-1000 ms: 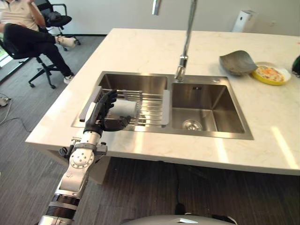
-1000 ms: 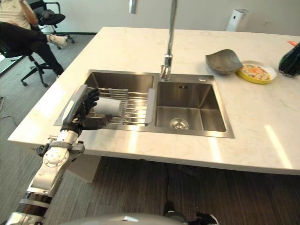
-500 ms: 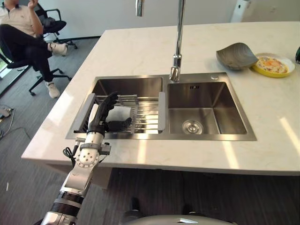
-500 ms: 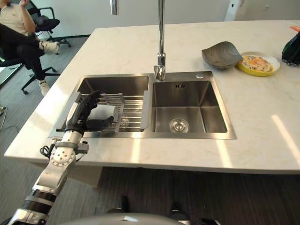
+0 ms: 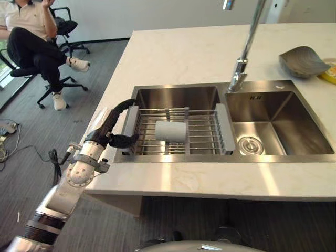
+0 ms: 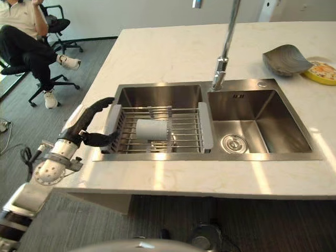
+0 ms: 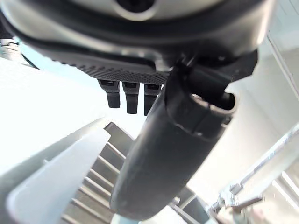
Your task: Place the dishes in the dishwasher.
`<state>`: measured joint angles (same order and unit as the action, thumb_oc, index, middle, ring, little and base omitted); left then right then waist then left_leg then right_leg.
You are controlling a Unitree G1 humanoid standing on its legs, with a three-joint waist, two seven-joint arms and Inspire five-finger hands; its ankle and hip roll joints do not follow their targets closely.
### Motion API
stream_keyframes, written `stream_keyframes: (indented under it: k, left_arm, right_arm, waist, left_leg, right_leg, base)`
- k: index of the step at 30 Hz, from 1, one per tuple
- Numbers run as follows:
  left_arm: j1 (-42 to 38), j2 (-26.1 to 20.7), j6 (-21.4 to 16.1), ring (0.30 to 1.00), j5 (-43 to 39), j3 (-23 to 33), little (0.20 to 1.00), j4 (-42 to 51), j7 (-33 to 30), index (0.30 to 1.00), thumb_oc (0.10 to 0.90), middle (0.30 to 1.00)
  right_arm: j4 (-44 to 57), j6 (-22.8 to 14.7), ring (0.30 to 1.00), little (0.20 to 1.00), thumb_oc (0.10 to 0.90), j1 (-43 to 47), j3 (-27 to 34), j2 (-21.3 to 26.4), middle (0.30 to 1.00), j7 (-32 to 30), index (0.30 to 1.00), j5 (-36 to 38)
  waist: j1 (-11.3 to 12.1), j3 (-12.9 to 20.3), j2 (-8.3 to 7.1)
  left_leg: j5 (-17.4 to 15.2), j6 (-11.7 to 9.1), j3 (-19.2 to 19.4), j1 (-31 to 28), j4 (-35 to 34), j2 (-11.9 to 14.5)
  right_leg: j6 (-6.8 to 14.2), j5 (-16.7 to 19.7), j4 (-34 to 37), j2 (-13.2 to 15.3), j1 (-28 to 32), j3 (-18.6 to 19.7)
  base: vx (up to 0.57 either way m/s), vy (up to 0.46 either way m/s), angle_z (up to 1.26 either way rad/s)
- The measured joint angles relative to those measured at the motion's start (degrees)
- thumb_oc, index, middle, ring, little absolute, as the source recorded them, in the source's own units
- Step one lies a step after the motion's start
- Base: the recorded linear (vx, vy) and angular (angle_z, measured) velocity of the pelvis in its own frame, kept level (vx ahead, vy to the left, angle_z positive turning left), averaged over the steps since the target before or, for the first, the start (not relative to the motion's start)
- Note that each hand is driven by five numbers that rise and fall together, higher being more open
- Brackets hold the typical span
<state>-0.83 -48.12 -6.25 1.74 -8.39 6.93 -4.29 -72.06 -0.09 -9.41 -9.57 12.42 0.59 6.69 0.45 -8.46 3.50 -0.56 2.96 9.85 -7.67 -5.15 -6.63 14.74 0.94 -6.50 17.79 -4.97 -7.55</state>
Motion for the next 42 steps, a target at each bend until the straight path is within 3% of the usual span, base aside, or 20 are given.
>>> stream_keyframes:
  k: [2, 5, 8, 14, 17, 23, 42]
  left_arm:
    - [0.0, -3.6, -0.1, 0.900, -0.2, 0.0, 0.900, 1.4, 3.0, 0.900, 0.800, 0.900]
    - [0.0, -4.2, -0.1, 0.900, -1.2, -0.1, 0.900, 1.4, 3.8, 0.900, 0.800, 0.900]
    - [0.0, -4.4, -0.7, 0.900, -1.2, -0.7, 0.900, 1.3, 5.6, 0.900, 0.800, 0.900]
    - [-3.6, -3.3, -2.0, 0.900, -1.0, -6.5, 0.900, 2.3, 7.6, 0.900, 0.800, 0.900]
    - [-3.9, -2.9, -2.0, 0.900, -0.8, -8.4, 0.900, 2.3, 8.9, 0.900, 0.800, 0.900]
    - [-8.1, -2.9, -2.0, 0.900, 3.9, -13.8, 0.900, -1.7, 10.0, 0.900, 0.800, 0.900]
    - [-10.8, 1.0, -1.4, 0.900, 17.0, -16.1, 0.900, -14.4, 8.8, 0.900, 0.800, 0.900]
  right_arm:
    - [-2.0, 0.1, 0.900, 0.900, 0.800, -0.6, 0.9, -1.0, 0.900, 0.5, 0.900, -0.1]
    - [-3.2, 0.4, 0.900, 0.900, 0.800, -1.1, 1.0, -1.5, 0.900, 0.7, 0.900, 0.0]
    - [-2.2, 0.4, 0.900, 0.900, 0.800, -1.7, 3.6, 0.7, 0.900, 3.6, 0.900, 0.1]
    - [-1.1, -0.1, 0.900, 0.900, 0.800, -1.8, 0.6, 2.4, 0.900, 1.4, 0.900, 2.1]
    - [-0.8, -0.2, 0.900, 0.900, 0.800, -2.6, 0.5, 2.2, 0.900, 1.9, 0.900, 2.4]
    - [-0.8, -0.1, 0.900, 0.900, 0.800, -2.6, 0.5, 1.9, 0.900, 2.4, 0.900, 2.4]
    - [0.1, -0.2, 0.900, 0.900, 0.800, -2.6, 0.5, 1.9, 0.900, 2.9, 0.900, 2.4]
  waist:
    - [0.6, 1.0, -0.48]
    - [0.7, 1.7, -1.13]
    - [-0.6, 2.3, 0.31]
    - [-1.1, 3.3, 1.57]
    - [-1.5, 3.9, 2.76]
    - [-2.3, 4.5, 3.68]
    - [-2.5, 3.9, 3.10]
  left_leg:
    - [0.1, 0.1, -1.2, -0.4, 0.0, 0.0]
    - [0.1, 0.1, -1.4, -0.8, 0.0, 0.7]
    - [0.0, -0.9, -1.7, -1.2, 0.0, 3.3]
    - [-0.1, -4.1, -2.1, -1.2, -0.4, 6.5]
    - [0.5, -4.4, -1.7, -0.7, -0.3, 7.9]
    - [0.7, -4.8, -1.0, -0.4, -0.1, 8.8]
    - [0.9, -5.1, 0.5, -0.4, -0.1, 9.7]
  right_leg:
    - [-0.2, 2.0, 6.1, -1.3, 5.9, -1.6]
    - [-1.9, 4.8, 12.5, -2.5, 10.9, -2.4]
    - [-3.2, 4.4, 12.5, -5.2, 11.6, -3.1]
    - [-5.4, 3.5, 12.5, -8.3, 11.7, -3.5]
    - [-7.1, 3.7, 12.5, -9.8, 10.9, -3.2]
    - [-7.6, 3.7, 12.5, -10.8, 10.1, -2.5]
    - [-7.8, 3.9, 12.5, -11.7, 9.4, -1.3]
  base:
    - [0.08, -0.065, 0.19]
    - [0.05, -0.070, 0.03]
    - [0.01, -0.098, 0.04]
    - [0.03, -0.051, 0.01]
    - [0.03, -0.042, -0.09]
    - [0.01, -0.023, -0.06]
    - [0.01, -0.011, -0.04]
